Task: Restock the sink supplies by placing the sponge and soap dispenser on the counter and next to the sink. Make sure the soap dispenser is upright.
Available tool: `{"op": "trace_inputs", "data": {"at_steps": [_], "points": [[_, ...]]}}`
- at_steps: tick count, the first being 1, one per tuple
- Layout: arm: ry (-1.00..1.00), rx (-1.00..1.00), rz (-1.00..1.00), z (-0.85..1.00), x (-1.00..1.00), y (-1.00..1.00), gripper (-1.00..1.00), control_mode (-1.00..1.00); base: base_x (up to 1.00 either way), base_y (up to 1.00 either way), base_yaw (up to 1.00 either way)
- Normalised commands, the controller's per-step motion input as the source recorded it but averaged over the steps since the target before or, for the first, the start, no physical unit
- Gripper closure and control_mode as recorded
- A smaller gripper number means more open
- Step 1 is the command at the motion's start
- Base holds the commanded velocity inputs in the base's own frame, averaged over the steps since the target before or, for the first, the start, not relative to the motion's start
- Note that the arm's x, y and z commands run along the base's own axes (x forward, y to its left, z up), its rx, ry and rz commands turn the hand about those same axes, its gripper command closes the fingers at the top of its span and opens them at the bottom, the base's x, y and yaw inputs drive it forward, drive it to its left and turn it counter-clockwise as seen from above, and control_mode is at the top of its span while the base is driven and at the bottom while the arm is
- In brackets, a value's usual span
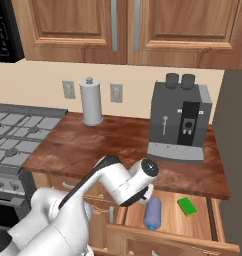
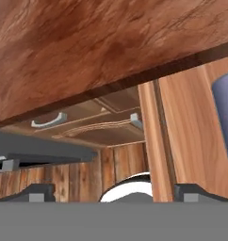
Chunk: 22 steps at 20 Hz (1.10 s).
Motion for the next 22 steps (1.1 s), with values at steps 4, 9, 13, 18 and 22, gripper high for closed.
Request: {"op": "trace_inputs", "data": {"at_steps": [4, 9, 13, 18, 22], "points": [[0.1, -0.11, -0.06, -0.83, 0.31, -0.8, -1.0, -1.0, 0.0, 0.0, 0.0], [0.17, -0.06, 0.0, -0.51, 0.06, -0.94, -1.0, -1.0, 0.0, 0.0, 0.0], [0.19, -0.06, 0.0, -0.17, 0.08, -0.74, -1.0, -1.0, 0.0, 0.0, 0.0], [0.2, -0.01, 0.0, -0.05, 0.02, -0.52, -1.0, -1.0, 0.0, 0.0, 0.0], [0.09, 0.0, 0.0, -0.31, 0.07, -0.05, -1.0, -1.0, 0.0, 0.0, 0.0]]}}
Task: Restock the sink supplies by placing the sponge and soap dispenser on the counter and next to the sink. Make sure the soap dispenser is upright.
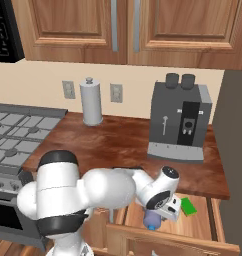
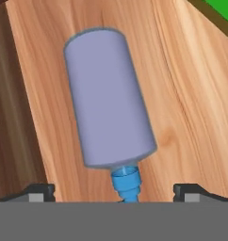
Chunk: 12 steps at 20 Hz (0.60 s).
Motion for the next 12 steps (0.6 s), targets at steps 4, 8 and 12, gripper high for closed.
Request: {"op": "trace_inputs", "data": {"at_steps": [4, 8, 12], "points": [[0.0, -0.02, 0.0, -0.38, 0.14, 0.01, -1.0, -1.0, 0.0, 0.0, 0.0], [-0.03, 0.0, 0.0, -0.16, 0.03, 0.0, -1.0, -1.0, 0.0, 0.0, 0.0], [0.0, -0.01, 0.0, -0.03, 0.0, 0.0, -1.0, -1.0, 0.0, 0.0, 0.0]]}}
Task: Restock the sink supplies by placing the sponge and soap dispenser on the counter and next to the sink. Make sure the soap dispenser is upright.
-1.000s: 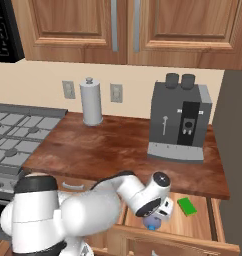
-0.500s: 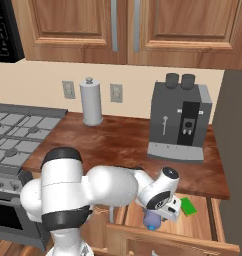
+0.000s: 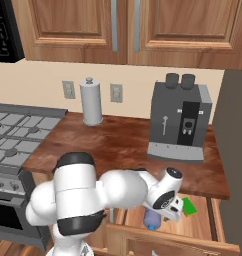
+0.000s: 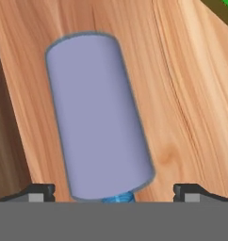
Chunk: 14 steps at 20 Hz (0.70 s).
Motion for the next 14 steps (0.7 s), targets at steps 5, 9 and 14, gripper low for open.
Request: {"op": "trace_inputs", "data": {"at_steps": [5, 9, 14], "points": [[0.03, -0.05, 0.05, 0.0, 0.0, 0.01, -1.0, -1.0, 0.0, 0.0, 0.0], [0.04, -0.07, 0.13, -0.04, -0.01, 0.19, -1.0, -1.0, 0.0, 0.0, 0.0], [0.0, -0.04, 0.19, -0.16, -0.08, 0.32, -1.0, -1.0, 0.0, 0.0, 0.0]]}}
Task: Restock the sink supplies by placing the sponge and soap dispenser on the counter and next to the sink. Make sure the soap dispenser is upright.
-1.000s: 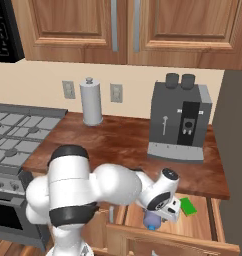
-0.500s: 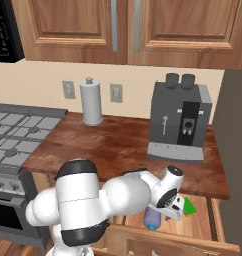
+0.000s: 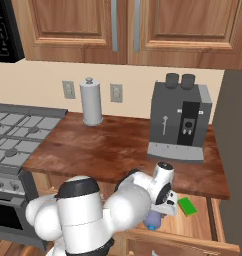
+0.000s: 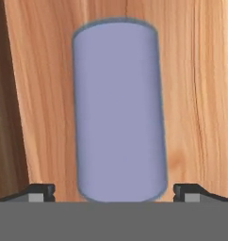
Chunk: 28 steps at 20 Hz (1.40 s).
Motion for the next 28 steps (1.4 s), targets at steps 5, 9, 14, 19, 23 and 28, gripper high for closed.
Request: {"op": "trace_inputs", "data": {"at_steps": [5, 9, 14, 19, 23, 28], "points": [[0.0, 0.0, 0.24, -0.1, -0.19, 0.2, -1.0, -1.0, 0.0, 0.0, 0.0], [-0.03, 0.0, 0.22, -0.02, -0.09, 0.02, -1.0, -1.0, 0.0, 0.0, 0.0], [-0.15, 0.0, 0.17, 0.0, 0.0, -0.12, -1.0, -1.0, 0.0, 0.0, 0.0], [-0.19, 0.0, 0.11, 0.0, 0.0, -0.07, -1.0, -1.0, 0.0, 0.0, 0.0], [-0.16, 0.0, 0.03, 0.0, 0.0, 0.0, -1.0, -1.0, 0.0, 0.0, 0.0], [-0.04, 0.0, 0.02, -0.13, 0.0, 0.02, -1.0, -1.0, 0.0, 0.0, 0.0]]}}
